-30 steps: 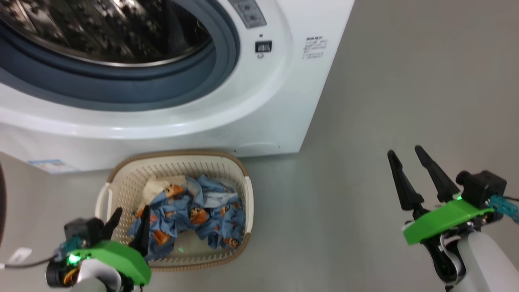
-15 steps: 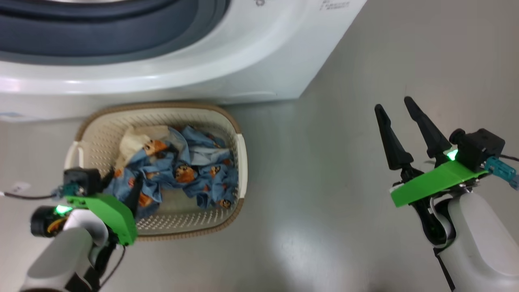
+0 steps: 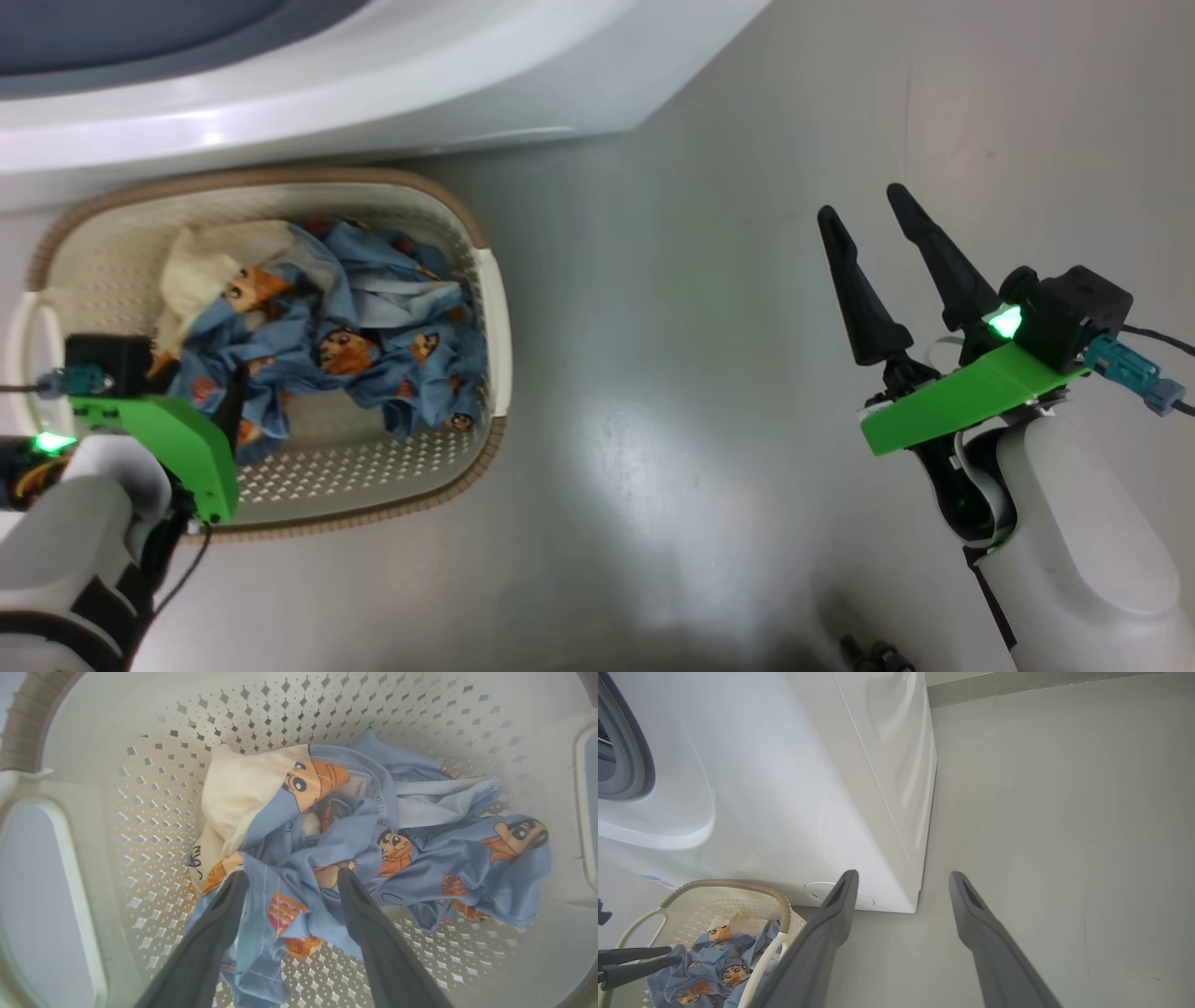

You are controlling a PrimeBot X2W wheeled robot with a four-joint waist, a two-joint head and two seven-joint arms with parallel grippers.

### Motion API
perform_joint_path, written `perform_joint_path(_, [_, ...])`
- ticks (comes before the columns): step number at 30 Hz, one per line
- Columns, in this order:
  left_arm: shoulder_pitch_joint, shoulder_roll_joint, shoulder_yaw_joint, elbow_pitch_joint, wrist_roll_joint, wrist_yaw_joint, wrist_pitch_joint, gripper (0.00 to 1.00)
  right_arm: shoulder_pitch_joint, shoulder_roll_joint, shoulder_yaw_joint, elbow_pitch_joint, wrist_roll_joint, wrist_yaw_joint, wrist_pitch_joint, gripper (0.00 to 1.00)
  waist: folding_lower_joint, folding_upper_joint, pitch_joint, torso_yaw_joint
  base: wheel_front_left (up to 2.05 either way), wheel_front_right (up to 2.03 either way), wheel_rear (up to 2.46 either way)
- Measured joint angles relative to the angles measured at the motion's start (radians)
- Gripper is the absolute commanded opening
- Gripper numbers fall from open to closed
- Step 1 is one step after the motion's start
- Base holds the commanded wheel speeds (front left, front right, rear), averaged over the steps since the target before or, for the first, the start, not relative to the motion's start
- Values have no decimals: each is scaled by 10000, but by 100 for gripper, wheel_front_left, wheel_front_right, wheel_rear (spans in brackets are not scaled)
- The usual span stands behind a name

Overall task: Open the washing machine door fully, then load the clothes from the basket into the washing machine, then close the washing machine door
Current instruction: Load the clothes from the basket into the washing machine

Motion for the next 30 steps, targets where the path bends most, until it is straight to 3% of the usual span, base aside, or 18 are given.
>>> perform_joint_path(12, [-789,257,-1041,249,-773,0,757,100,-109,107,0,-157,-174,0,-2,100,0,0,855,-448,0,0,0])
perform_joint_path(13, [-807,259,-1120,278,-823,0,800,46,-109,107,0,-157,-178,0,-2,100,0,0,858,-454,0,0,0])
perform_joint_path(14, [-810,259,-1191,295,-859,0,825,9,-109,107,2,-161,-184,0,-2,100,0,0,843,-453,0,0,0])
perform_joint_path(15, [-809,259,-1248,311,-966,0,840,0,-109,107,4,-165,-184,0,-2,100,0,0,820,-451,0,0,0])
perform_joint_path(30, [-211,-67,-1124,-29,-2677,0,-364,0,68,52,-56,134,-98,0,-2,100,0,0,-427,-78,0,0,0])
